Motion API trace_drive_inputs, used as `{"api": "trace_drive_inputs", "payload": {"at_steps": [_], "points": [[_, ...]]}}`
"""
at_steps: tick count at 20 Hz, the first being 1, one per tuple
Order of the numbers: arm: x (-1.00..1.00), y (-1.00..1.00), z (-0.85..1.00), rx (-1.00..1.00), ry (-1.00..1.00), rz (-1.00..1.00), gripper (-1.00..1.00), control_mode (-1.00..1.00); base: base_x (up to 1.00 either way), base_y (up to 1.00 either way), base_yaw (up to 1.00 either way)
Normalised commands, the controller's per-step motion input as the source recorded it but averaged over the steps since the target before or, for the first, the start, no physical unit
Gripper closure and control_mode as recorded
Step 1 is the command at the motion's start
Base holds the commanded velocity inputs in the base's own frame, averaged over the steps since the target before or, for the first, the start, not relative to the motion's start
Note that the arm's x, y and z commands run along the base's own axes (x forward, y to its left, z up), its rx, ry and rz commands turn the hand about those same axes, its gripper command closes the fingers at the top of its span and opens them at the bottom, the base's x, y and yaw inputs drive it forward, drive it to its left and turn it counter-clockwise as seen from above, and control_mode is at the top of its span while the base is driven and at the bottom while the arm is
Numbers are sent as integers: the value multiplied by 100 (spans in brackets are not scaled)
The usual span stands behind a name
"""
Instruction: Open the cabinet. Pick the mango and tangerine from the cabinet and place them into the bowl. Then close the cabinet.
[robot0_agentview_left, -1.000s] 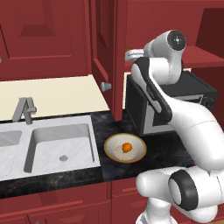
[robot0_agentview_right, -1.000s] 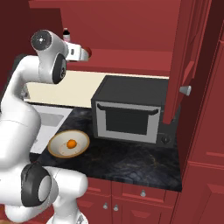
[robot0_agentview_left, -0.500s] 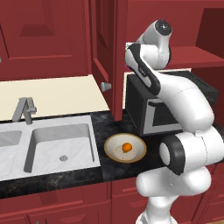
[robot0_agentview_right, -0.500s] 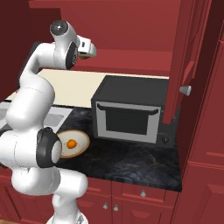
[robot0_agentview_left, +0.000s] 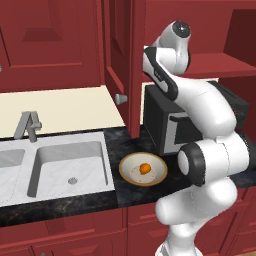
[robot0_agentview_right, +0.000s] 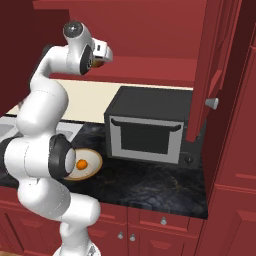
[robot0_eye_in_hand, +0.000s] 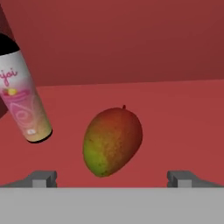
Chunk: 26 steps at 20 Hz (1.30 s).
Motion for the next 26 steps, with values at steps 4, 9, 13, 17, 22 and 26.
{"api": "trace_drive_inputs", "payload": {"at_steps": [4, 9, 13, 17, 22, 26], "points": [[48, 0, -8, 0, -4, 0, -100, -100, 0, 0, 0], [42, 0, -6, 0, 0, 0, -100, -100, 0, 0, 0], [43, 0, -13, 0, 0, 0, -100, -100, 0, 0, 0], [17, 7, -49, -2, 0, 0, 100, -100, 0, 0, 0], [6, 9, -27, -1, 0, 0, 100, -100, 0, 0, 0], [-10, 0, 2, 0, -2, 0, 100, -100, 0, 0, 0]]}}
